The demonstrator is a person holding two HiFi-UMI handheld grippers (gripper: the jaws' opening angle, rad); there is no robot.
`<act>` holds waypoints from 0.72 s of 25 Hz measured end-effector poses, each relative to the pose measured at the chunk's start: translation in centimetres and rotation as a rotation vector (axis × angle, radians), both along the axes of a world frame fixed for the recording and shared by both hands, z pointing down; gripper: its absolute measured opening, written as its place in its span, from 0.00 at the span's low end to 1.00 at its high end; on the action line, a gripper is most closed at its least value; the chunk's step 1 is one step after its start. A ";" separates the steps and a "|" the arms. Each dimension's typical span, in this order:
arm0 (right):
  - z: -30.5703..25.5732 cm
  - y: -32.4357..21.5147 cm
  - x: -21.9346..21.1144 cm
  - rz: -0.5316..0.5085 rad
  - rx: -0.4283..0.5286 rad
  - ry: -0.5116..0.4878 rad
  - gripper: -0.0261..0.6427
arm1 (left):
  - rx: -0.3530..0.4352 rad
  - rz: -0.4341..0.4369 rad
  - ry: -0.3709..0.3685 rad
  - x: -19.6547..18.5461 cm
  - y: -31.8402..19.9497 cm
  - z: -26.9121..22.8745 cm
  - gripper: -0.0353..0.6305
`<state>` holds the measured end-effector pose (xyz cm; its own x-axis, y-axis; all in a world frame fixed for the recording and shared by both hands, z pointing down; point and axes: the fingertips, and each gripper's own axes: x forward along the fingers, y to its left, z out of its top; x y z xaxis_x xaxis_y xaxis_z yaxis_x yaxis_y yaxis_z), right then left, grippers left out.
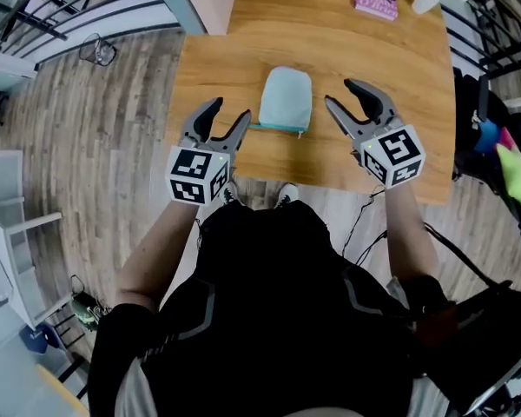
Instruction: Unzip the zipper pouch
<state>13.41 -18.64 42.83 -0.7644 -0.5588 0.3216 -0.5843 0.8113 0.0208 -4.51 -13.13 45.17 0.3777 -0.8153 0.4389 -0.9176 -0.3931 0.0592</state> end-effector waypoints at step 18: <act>19.4 2.9 -2.1 -0.403 -0.187 0.346 0.32 | -0.291 -0.003 0.043 2.4 4.3 13.3 0.44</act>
